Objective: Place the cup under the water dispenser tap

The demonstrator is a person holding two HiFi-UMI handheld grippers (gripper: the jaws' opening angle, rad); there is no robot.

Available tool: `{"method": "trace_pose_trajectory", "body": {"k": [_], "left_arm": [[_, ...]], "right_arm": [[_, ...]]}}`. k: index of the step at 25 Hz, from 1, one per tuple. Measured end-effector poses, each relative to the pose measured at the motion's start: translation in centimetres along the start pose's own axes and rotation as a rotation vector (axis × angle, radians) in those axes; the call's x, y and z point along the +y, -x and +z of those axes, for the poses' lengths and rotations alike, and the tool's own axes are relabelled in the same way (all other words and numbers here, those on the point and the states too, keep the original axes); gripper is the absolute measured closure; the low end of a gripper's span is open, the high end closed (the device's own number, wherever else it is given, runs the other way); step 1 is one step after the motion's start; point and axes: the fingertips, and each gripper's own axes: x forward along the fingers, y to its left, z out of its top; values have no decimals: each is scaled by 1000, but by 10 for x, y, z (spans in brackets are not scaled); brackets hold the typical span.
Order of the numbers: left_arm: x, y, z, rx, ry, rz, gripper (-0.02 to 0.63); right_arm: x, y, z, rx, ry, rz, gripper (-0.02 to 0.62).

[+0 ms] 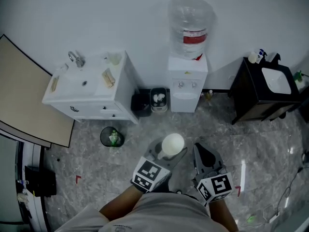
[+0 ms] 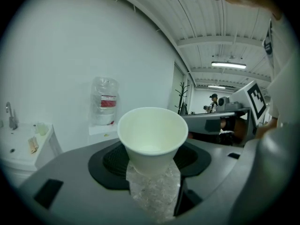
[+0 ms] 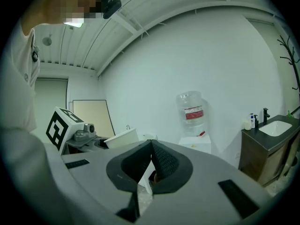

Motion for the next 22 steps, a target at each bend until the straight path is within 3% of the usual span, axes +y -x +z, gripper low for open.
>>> {"method": "trace_pose_trajectory", "body": {"k": [6,14,22], "left_arm": [[83,-51,10,34,-31,-57,337],[153,-131,8,39,-66,-66,337],[221,-233,-13,23,-59,-13,337]], "right_arm": [[-25,-93,17,-1,-17,-28,581],[-84,-157,23,5,-59,-63,581],[-162,-244,21,3,-82,38,581]]}}
